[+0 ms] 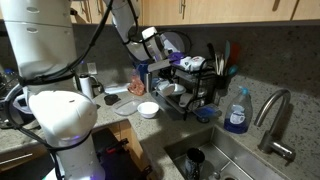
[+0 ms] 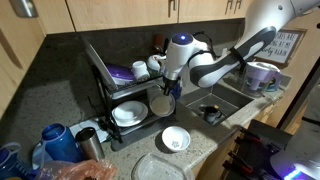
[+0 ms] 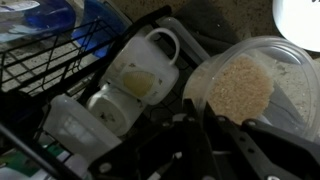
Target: Pour the sugar out of the clear bowl into the white bowl
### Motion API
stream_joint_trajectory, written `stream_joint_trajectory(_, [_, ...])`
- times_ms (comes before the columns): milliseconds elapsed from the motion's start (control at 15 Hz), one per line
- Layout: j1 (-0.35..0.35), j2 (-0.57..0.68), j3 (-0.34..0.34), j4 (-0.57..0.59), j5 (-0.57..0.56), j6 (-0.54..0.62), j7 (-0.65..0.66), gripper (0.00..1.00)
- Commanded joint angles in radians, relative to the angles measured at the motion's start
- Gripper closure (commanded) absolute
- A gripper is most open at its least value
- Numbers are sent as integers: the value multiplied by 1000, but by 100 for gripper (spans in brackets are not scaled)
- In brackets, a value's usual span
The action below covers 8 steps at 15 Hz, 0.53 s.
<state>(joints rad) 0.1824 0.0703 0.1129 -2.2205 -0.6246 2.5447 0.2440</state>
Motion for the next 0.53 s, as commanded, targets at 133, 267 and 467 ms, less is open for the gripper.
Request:
stream_joint_trajectory(133, [5,-32,-2,-57,-183,91,161,98])
stream_joint_trajectory(267, [14,-49,-3,-89,-259,132,253,98])
stream_joint_trajectory(467, [21,-71,-1,-135,-370,168,383,98])
